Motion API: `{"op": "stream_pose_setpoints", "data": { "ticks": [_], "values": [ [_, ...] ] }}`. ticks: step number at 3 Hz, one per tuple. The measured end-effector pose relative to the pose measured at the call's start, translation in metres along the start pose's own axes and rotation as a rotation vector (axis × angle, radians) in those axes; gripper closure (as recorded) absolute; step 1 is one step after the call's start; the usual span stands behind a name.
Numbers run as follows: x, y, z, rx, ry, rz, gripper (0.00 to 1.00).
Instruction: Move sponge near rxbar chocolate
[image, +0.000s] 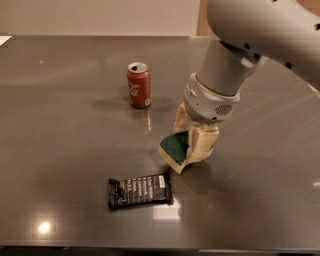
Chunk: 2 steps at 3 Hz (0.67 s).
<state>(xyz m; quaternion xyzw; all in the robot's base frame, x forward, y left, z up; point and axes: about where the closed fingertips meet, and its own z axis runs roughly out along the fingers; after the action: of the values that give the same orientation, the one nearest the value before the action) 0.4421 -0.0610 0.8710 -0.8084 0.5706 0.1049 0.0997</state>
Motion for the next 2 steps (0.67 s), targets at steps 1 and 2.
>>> {"op": "stream_pose_setpoints", "data": {
  "ticks": [1, 2],
  "values": [
    [-0.0056, 0.0073, 0.0091, -0.018, 0.003, -0.011, 0.58],
    [-0.0061, 0.0103, 0.016, -0.039, 0.003, -0.008, 0.34]
  ]
}}
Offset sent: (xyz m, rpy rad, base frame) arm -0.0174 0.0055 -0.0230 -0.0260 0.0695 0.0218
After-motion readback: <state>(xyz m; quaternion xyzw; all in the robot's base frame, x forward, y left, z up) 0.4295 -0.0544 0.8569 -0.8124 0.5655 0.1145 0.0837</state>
